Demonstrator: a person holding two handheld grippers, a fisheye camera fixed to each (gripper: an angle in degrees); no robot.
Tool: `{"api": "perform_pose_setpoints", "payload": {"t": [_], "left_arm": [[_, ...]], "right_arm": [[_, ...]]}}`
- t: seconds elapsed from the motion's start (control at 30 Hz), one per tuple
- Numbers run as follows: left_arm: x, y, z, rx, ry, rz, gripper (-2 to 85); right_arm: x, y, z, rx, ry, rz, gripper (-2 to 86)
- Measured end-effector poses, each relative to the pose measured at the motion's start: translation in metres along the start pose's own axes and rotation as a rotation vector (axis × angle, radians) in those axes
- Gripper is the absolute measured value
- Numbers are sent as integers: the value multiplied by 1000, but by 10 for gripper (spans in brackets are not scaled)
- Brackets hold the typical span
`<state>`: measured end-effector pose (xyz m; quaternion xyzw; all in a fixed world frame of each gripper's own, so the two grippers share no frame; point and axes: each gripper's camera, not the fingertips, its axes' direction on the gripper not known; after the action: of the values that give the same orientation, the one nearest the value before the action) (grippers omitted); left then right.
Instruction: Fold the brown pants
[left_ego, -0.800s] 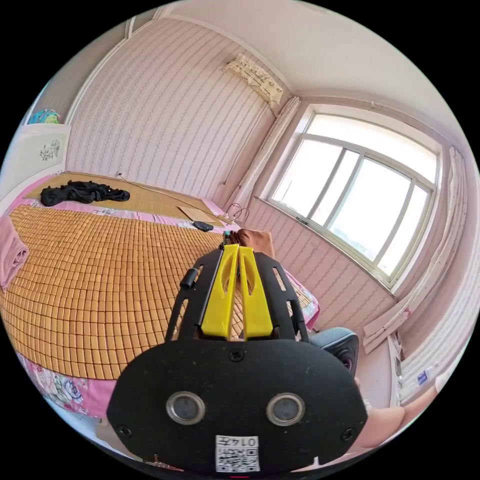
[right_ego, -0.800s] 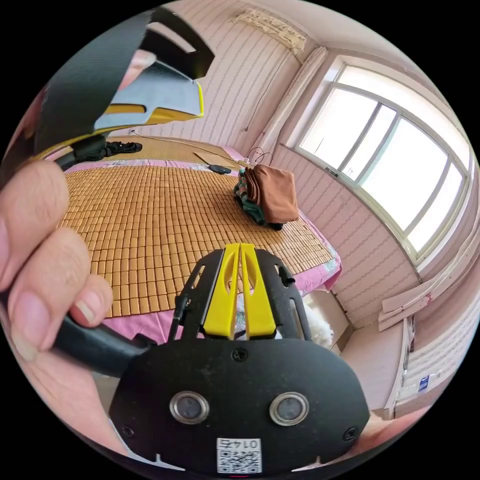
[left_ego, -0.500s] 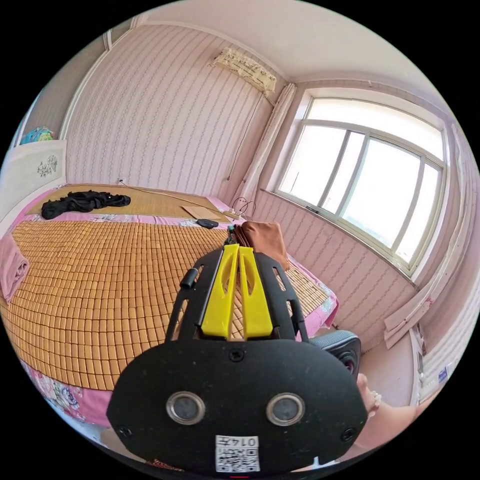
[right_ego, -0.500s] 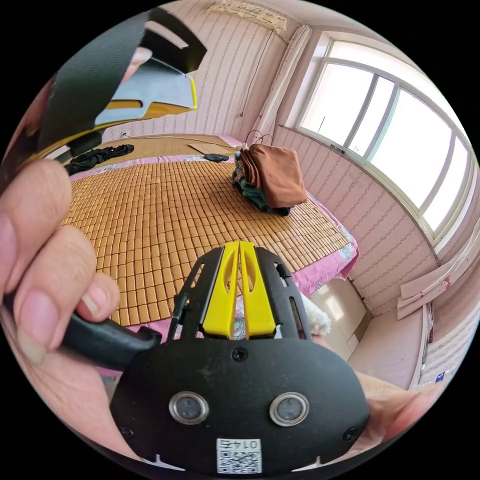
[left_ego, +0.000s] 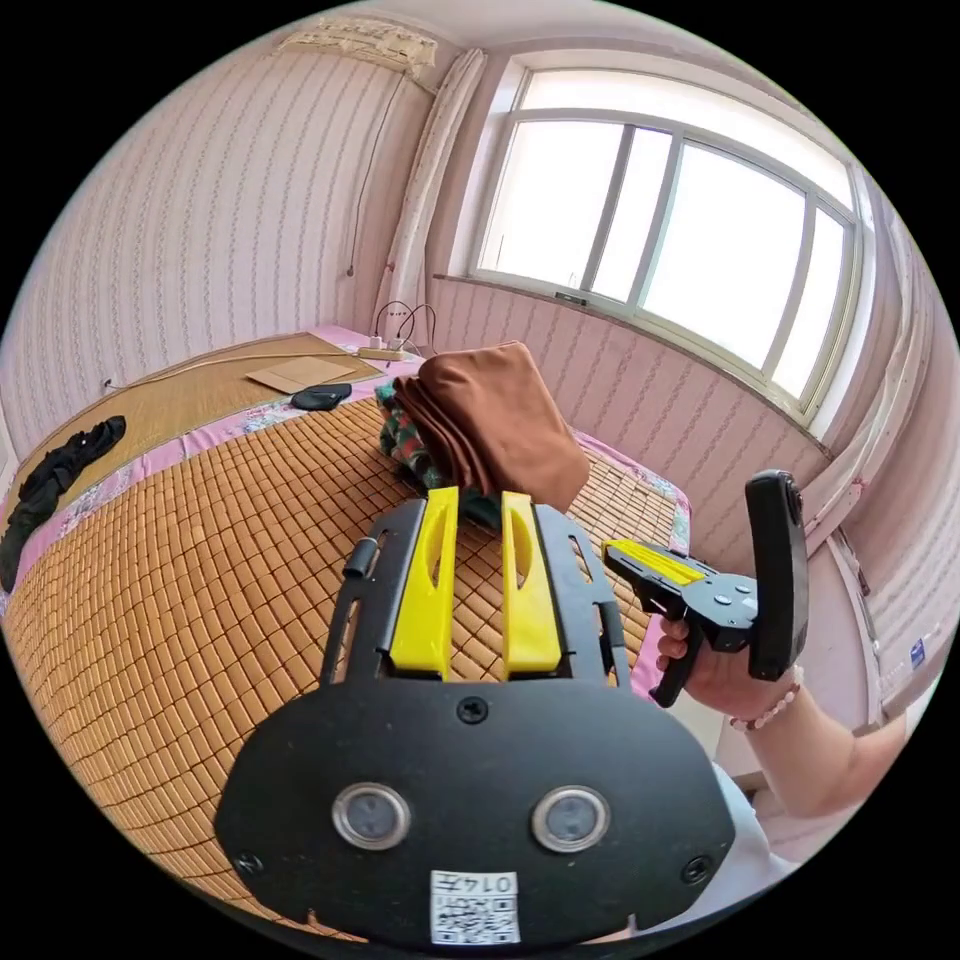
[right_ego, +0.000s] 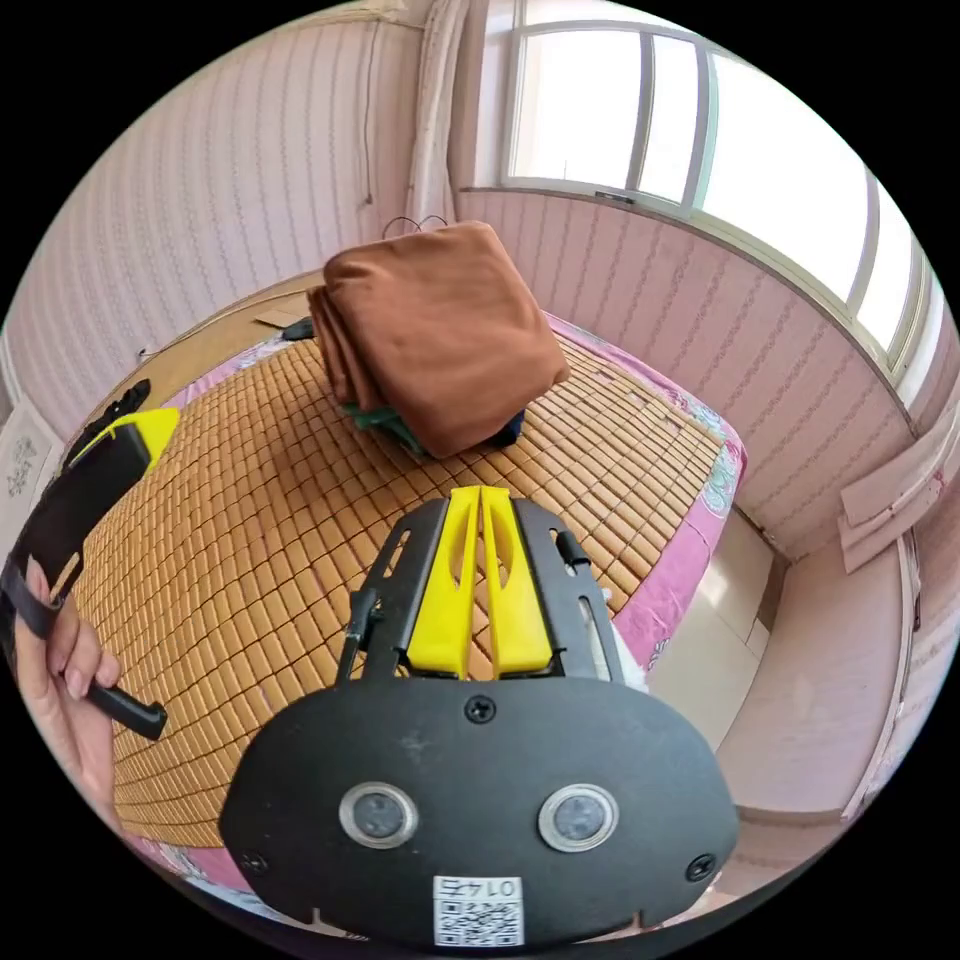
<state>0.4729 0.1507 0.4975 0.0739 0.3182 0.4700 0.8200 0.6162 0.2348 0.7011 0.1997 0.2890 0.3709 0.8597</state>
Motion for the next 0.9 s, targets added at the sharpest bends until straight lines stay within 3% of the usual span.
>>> {"api": "perform_pose_setpoints", "payload": {"t": [0.1,0.23,0.4,0.6,0.9], "left_arm": [[-11,-26,56,-95,6,-36,91],[-9,-60,102,-103,-26,-14,120],[10,-99,158,-160,-38,65,122],[23,-106,181,-153,-77,161,113],[30,-113,184,-174,-75,172,99]], "right_arm": [[13,-22,35,-2,66,21,-9],[26,-46,59,4,-4,51,-9],[24,-67,77,35,99,22,-9],[48,-87,95,50,-103,49,-9],[64,-92,112,163,-166,-229,-9]]}}
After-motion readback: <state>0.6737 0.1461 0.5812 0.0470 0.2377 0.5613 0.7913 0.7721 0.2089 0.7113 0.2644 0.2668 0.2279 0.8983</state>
